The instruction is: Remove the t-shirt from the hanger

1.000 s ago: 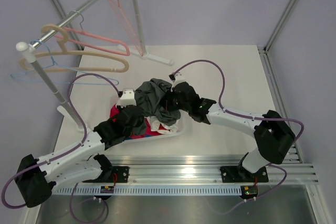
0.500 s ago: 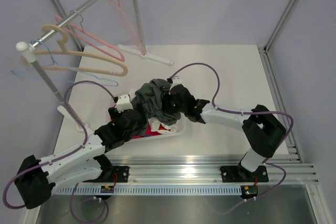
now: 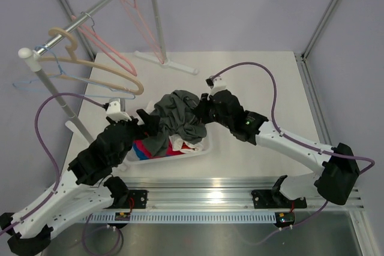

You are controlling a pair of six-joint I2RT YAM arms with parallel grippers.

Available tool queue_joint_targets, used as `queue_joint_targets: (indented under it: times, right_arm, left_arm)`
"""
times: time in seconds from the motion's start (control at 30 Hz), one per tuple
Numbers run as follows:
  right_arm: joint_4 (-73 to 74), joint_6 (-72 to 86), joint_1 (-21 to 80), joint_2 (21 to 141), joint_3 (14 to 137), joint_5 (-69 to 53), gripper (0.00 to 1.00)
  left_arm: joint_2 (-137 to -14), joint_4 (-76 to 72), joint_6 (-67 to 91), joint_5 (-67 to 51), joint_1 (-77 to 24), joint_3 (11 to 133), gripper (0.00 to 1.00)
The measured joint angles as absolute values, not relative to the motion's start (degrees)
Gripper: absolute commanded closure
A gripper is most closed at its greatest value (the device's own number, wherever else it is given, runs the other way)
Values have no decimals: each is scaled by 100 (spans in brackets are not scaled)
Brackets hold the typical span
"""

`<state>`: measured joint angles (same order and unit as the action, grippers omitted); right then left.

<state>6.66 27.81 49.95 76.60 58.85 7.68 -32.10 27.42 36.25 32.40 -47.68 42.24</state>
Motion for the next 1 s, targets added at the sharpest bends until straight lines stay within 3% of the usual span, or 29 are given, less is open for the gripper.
queue_joint_targets:
  times: [0.17,0.33,0.47,0.8,1.0]
  right_arm:
    - [993,2528,4963,8134,6864,950,100]
    - [1186,2456,4735,9461,8455,956,100]
    - [1177,2475,4615,10182,8799,884,100]
    - [-714,2727,4908,10261,6040,467,100]
    - [-1378,2825,4908,10217,5686,390,100]
  left_arm:
    - [-3402,2749,3345,2617,-4768,4278,1]
    - [-3395,2659,3170,2141,-4768,4211,1]
    - [-3059,2571,3146,2018,-4768,4158,1]
    - [-2491,1992,3114,2246,-4768,4066,1]
    - [-2711,1916,3046,2279,-4768,4066,1]
